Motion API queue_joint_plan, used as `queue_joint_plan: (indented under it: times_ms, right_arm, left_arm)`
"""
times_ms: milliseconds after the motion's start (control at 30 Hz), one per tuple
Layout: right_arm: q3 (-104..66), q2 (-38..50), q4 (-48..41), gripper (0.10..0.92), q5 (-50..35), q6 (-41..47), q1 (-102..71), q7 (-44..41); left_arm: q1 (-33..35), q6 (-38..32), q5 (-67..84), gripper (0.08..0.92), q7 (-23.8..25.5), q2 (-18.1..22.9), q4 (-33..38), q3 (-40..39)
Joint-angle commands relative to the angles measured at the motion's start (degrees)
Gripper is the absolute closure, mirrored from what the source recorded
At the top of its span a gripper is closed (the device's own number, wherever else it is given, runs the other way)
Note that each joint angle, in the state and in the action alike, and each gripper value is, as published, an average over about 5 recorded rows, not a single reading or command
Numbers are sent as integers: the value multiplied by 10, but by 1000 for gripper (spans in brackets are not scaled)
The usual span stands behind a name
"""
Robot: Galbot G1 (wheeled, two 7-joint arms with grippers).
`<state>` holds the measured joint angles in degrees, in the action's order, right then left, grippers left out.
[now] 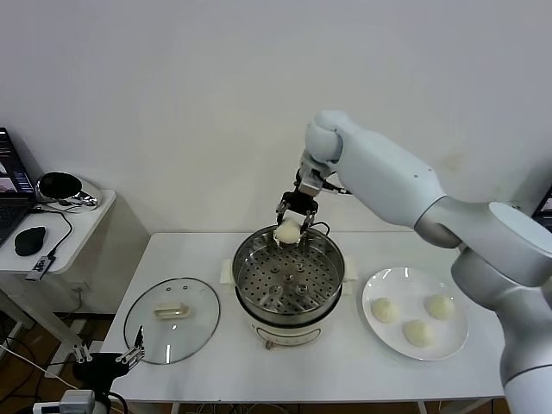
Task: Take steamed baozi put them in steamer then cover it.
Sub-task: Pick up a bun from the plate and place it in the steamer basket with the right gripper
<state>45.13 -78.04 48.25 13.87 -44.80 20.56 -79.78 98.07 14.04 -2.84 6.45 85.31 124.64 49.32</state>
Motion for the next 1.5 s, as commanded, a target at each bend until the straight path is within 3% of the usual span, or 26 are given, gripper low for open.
queue_joint_plan:
  times_ms: [33, 200, 400, 733, 1100, 1300, 1500]
  right_arm:
    - [3, -17, -8, 474, 42, -27, -16, 9]
    - [-10, -30, -28, 474, 103, -27, -38, 29]
    - [-21, -49, -76, 473, 113, -27, -56, 41]
    - [-21, -50, -84, 455, 125, -27, -65, 47]
    - [-25, -60, -110, 211, 111, -26, -63, 64]
    - [-14, -15, -46, 203, 13, 4, -42, 29]
    - [-17, 69, 82, 203, -61, 149, -1, -14]
  left_arm:
    - [0, 1, 0, 177, 0, 1, 0, 0]
    - [0, 0, 0, 177, -2, 2, -4, -2]
    - [-2, -1, 0, 177, -1, 1, -7, -3]
    - [-6, -1, 0, 177, -2, 2, -14, -6]
    - [-6, -1, -1, 177, -1, 3, -16, -10]
    - [-8, 0, -1, 177, 0, 3, -16, -10]
    - [-13, 3, -1, 177, 4, 1, -15, -12]
